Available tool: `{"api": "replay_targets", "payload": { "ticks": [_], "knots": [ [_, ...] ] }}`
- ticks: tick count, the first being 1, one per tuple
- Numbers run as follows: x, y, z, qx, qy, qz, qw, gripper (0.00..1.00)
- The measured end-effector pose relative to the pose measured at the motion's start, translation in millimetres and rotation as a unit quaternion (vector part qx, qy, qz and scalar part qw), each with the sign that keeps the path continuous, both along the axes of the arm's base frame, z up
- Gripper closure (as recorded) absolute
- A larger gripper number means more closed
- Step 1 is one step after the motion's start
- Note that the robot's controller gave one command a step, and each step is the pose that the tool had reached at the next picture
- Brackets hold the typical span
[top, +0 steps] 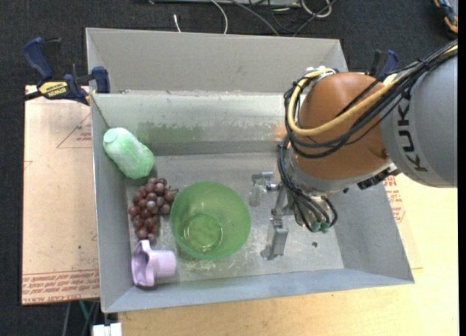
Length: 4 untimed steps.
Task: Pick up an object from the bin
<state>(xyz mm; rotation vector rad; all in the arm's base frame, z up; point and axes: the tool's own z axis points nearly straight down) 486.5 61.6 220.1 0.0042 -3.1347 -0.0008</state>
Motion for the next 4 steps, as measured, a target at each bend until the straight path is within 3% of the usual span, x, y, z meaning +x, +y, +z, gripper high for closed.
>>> {"api": "replay_targets", "payload": {
  "ticks": [1, 2, 3, 4],
  "knots": [
    [1.6, -1, 3, 0.000, -0.0035, -0.002, 1.0000, 0.00],
    [-2.5, 9, -94, 0.001, -0.0044, 0.147, 0.9891, 0.00],
    [-7.3, 12, -59, 0.001, -0.0074, 0.225, 0.9743, 0.00],
    [-2.5, -1, -120, 0.002, -0.0053, 0.273, 0.9621, 0.00]
  ]
}}
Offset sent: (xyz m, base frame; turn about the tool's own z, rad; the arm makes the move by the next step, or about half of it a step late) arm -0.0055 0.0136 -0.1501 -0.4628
